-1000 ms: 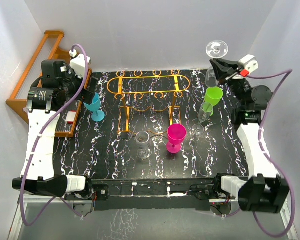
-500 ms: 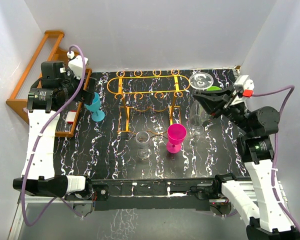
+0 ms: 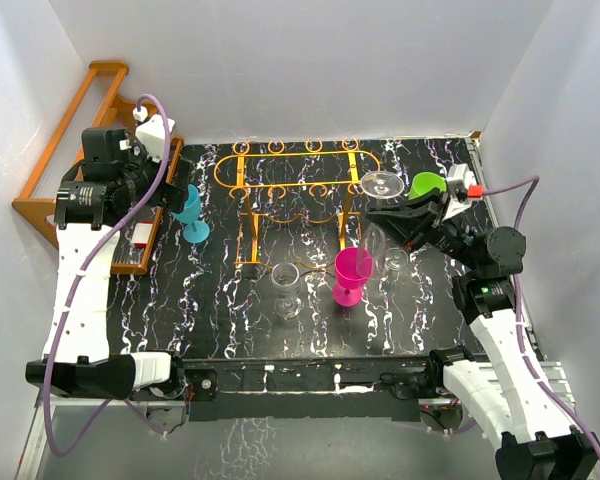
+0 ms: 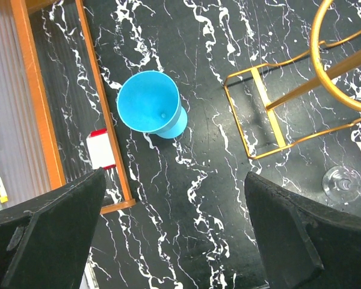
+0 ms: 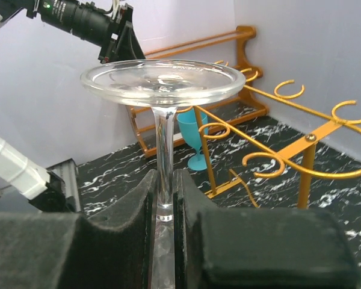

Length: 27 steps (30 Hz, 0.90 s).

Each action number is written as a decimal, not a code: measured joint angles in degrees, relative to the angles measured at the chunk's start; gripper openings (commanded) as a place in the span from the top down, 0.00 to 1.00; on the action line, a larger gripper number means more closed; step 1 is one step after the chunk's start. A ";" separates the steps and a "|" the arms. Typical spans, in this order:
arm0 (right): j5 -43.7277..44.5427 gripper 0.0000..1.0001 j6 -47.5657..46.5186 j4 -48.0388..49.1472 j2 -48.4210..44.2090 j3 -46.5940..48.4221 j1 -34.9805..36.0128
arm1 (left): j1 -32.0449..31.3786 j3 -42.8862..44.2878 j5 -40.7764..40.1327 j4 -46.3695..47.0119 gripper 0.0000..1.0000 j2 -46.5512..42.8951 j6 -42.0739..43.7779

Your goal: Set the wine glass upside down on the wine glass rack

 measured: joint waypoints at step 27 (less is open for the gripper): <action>-4.66 0.92 -24.87 19.43 4.87 -14.67 0.74 | 0.70 -2.25 -0.87 2.29 0.03 -0.24 -0.24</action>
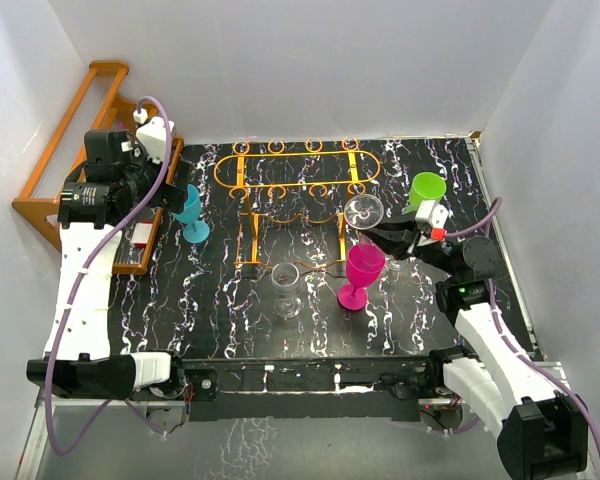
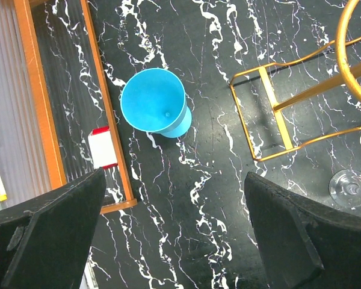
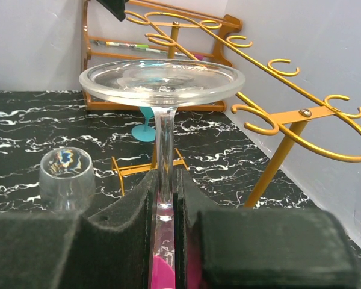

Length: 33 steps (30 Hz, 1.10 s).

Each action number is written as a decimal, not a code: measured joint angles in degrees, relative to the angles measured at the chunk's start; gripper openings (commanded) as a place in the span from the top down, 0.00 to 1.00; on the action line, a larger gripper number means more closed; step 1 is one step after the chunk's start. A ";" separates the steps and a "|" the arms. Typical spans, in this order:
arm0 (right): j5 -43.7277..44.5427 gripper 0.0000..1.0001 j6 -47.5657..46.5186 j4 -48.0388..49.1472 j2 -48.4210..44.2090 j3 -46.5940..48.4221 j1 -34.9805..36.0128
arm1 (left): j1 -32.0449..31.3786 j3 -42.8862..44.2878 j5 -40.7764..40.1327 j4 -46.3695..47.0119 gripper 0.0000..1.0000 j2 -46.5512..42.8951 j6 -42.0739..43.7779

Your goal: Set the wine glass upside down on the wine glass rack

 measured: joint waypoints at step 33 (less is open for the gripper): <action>-0.57 0.92 -2.84 0.28 3.32 4.87 0.79 | 0.68 -1.55 0.22 0.24 0.03 -0.39 -0.22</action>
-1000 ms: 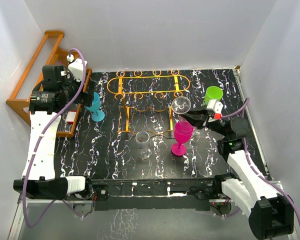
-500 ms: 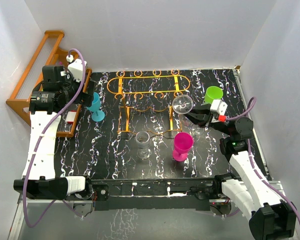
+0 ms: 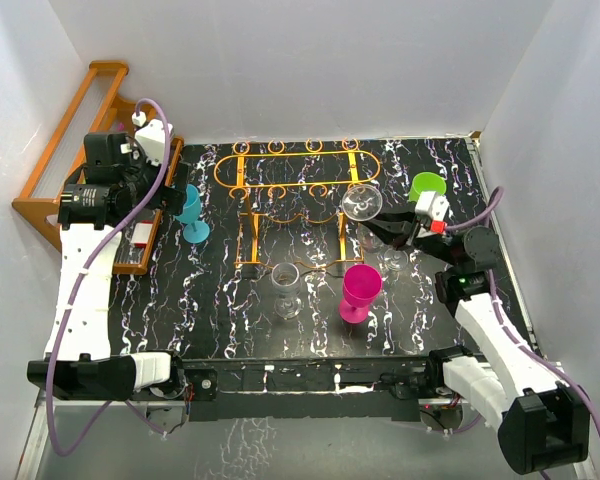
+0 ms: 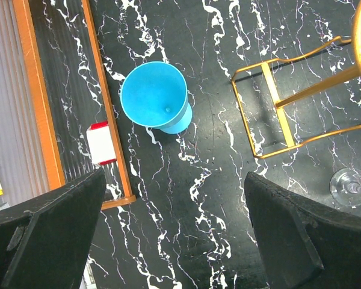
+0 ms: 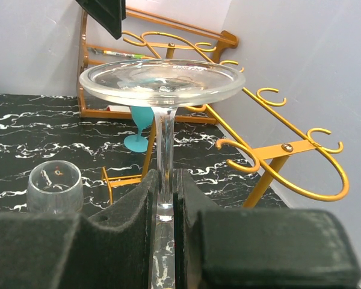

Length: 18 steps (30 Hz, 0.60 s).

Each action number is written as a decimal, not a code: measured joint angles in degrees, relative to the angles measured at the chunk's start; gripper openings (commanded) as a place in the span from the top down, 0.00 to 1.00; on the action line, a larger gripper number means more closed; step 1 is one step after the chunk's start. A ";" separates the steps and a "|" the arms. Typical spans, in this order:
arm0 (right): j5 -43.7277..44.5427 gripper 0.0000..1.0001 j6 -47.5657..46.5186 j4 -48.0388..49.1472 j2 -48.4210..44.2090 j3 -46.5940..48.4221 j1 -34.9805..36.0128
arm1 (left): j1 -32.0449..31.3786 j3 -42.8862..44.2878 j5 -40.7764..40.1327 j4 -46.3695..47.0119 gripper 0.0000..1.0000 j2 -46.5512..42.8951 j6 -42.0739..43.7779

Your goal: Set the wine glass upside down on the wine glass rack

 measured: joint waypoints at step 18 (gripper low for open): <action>8.90 0.92 1.92 0.17 7.85 0.13 4.87 | 1.38 -0.81 -3.56 1.57 0.03 -0.20 -0.63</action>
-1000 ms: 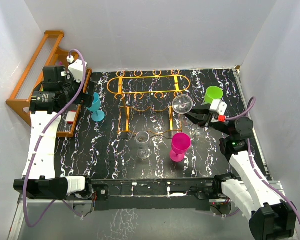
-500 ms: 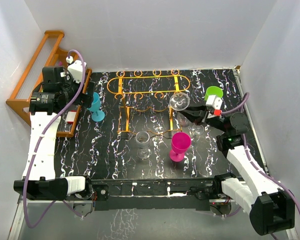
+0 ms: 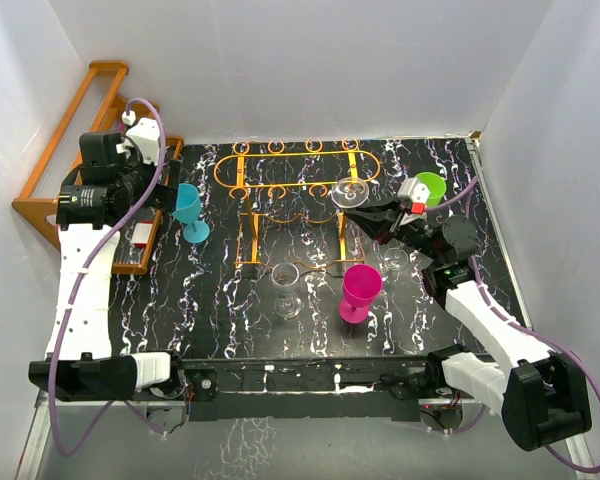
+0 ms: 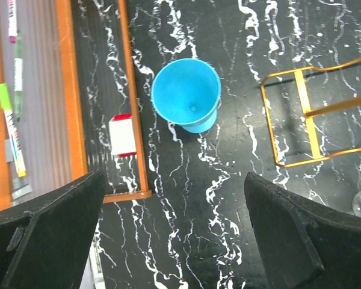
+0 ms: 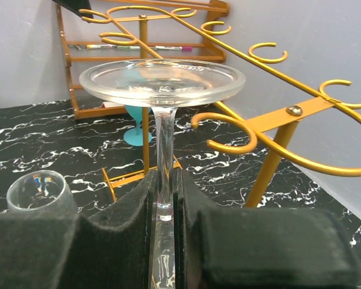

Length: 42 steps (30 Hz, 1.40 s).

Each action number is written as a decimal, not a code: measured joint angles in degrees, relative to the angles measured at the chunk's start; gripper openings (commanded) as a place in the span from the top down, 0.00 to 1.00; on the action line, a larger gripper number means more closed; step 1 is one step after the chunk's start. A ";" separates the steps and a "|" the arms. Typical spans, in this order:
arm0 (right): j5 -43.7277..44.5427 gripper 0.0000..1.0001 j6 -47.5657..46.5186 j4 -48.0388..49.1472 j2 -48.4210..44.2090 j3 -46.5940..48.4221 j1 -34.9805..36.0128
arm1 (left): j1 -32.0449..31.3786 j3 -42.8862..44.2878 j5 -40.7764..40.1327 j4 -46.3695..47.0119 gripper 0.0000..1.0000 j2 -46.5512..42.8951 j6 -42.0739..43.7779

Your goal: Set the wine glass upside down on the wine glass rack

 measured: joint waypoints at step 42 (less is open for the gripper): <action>8.90 0.87 -1.64 -1.53 1.84 1.49 0.48 | 2.51 -2.75 -1.57 1.84 0.03 2.32 -1.70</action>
